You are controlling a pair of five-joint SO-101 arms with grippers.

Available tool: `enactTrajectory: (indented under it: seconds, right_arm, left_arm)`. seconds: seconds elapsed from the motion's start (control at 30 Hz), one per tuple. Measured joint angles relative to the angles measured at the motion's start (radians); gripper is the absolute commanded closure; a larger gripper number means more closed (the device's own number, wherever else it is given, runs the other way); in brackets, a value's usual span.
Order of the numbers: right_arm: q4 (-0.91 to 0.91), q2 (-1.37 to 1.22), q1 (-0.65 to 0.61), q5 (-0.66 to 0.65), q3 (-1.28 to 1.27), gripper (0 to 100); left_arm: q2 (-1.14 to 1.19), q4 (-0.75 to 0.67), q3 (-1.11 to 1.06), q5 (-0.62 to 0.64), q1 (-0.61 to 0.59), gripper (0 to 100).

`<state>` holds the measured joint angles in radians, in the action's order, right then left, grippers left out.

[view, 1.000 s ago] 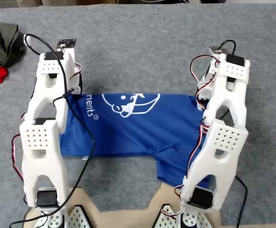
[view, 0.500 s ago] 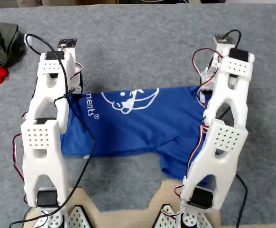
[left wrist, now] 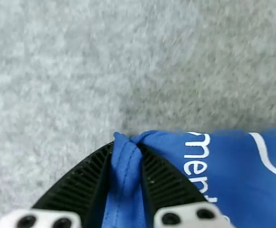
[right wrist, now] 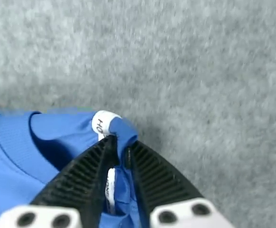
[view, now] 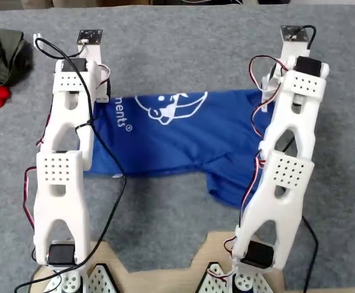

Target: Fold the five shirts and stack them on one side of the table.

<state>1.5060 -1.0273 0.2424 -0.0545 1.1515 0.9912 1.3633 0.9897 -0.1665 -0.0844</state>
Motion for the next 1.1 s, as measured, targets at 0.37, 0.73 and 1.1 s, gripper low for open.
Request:
enactTrajectory:
  seconds: [0.37, 0.73, 1.1]
  right_arm:
    - [0.072, -0.127, -0.011, -0.029, 0.252, 80.1]
    - [0.259, -0.129, -0.066, -0.114, 0.413, 69.5]
    - [0.262, 0.035, -0.066, -0.112, 0.161, 94.4]
  left_arm:
    - [0.080, 0.044, 0.107, -0.002, 0.003, 92]
    - [0.080, 0.235, 0.276, -0.005, -0.002, 66]
    - [0.078, 0.387, 0.414, -0.092, -0.034, 78]
